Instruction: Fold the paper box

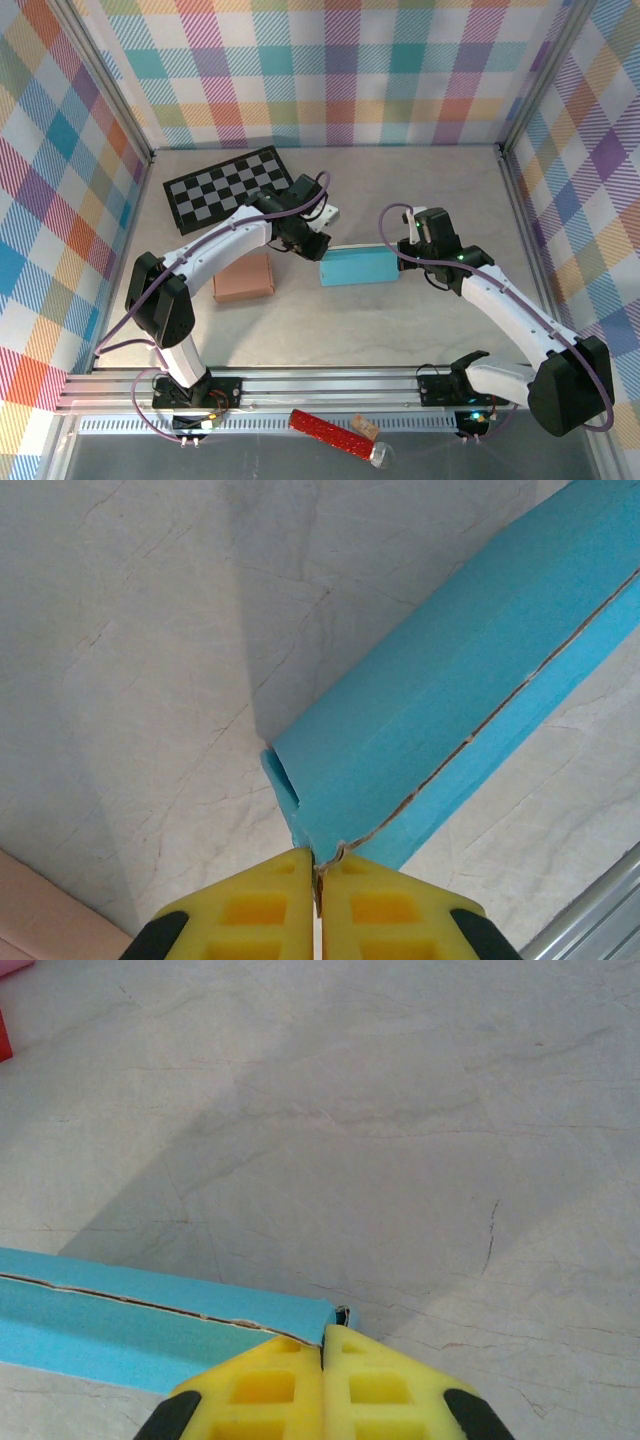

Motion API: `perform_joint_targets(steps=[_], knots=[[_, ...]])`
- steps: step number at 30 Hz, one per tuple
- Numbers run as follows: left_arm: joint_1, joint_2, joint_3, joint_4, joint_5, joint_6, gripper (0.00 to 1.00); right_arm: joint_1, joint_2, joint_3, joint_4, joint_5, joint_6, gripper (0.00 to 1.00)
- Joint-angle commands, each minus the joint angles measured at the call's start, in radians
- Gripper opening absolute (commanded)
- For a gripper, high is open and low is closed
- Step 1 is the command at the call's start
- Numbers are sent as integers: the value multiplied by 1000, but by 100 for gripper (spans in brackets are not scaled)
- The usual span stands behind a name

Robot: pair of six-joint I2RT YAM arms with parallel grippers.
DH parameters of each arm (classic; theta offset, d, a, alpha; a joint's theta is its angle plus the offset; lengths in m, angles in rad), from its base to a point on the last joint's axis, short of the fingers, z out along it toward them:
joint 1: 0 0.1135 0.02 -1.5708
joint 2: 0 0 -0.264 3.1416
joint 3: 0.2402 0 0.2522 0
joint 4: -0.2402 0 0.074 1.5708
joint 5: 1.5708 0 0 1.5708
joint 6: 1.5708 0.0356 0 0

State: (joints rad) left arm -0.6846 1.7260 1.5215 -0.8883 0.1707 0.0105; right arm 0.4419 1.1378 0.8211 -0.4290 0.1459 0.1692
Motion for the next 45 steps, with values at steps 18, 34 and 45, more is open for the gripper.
perform_joint_targets(steps=[18,34,45], knots=[[-31,-3,29,-22,-34,-321,6,15,28,11,-57,-12,27,0],[-34,15,54,-46,-28,-495,4,26,31,7,-53,-3,36,0],[-39,35,86,-86,-39,-573,4,33,30,1,-51,5,41,0]])
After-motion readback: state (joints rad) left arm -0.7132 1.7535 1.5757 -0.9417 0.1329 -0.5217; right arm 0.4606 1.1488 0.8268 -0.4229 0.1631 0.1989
